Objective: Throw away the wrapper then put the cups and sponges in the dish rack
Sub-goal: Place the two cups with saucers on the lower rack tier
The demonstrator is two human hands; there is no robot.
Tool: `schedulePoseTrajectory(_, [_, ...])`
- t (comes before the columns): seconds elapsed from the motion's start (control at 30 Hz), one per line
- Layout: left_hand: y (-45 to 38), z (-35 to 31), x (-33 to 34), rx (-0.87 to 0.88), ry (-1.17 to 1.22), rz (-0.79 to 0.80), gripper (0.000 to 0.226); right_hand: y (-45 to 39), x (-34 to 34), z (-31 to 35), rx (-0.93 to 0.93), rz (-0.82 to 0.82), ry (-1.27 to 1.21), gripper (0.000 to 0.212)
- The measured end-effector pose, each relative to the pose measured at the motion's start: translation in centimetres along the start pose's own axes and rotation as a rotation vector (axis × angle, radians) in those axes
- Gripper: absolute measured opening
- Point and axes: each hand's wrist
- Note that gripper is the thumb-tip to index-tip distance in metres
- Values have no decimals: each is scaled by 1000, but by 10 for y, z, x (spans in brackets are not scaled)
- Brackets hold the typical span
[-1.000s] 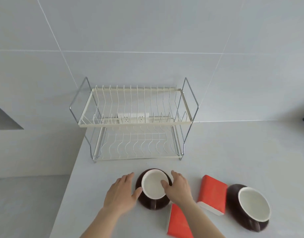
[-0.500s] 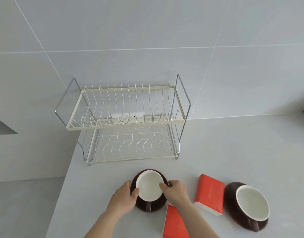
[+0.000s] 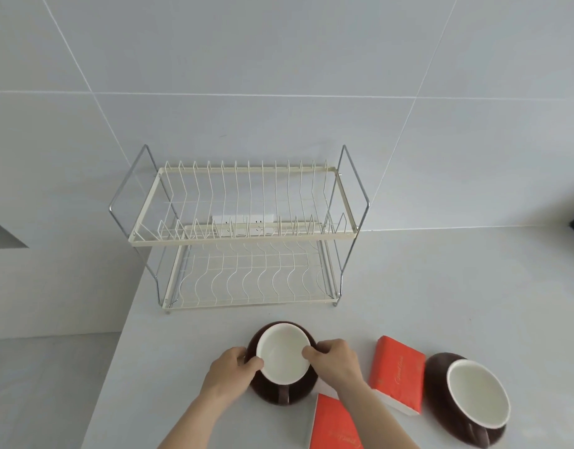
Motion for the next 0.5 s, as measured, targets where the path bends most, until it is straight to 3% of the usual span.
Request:
schedulePoseTrajectory(0.17, [-1,-15,-22,33,52,17,31,-5,-12,25,-51,-20,-35,34])
schedulePoseTrajectory(0.5, [-19,-47,-78,96,112,-97,38,-30,-12,96,-154,20,-95,31])
Point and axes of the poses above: each hand's wrist, its own y-axis away from the middle knuckle, its own x-axis out of the palm, z = x × y, and after that the axes turned 7 degrees about y, right-handed
